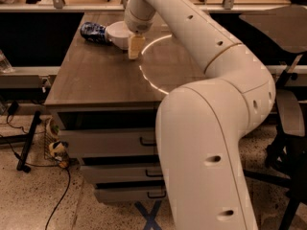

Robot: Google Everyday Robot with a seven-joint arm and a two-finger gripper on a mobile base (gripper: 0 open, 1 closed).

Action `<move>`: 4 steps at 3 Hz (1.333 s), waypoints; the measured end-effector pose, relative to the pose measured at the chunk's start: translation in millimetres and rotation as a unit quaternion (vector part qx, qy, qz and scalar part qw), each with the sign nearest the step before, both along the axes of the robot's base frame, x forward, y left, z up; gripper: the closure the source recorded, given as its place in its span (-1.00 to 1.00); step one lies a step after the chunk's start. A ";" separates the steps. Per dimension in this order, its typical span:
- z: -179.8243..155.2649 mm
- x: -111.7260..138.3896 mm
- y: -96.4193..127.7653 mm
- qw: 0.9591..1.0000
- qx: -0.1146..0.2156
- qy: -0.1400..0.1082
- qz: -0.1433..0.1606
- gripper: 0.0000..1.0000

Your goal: Move white bowl near pepsi can

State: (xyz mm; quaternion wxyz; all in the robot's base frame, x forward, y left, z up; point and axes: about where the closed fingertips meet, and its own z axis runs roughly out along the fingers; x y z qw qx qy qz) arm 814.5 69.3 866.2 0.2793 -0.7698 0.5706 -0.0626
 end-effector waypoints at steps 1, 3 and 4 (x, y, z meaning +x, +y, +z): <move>41.2 -28.7 -25.1 0.998 0.052 -0.008 -0.018 -1.00; 153.0 -128.6 -78.5 0.974 0.205 -0.074 -0.067 -1.00; 173.7 -184.5 -108.4 0.940 0.302 -0.091 -0.127 -1.00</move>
Offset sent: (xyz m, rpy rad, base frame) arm -0.1305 -0.1333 0.1572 0.4306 -0.1717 -0.1723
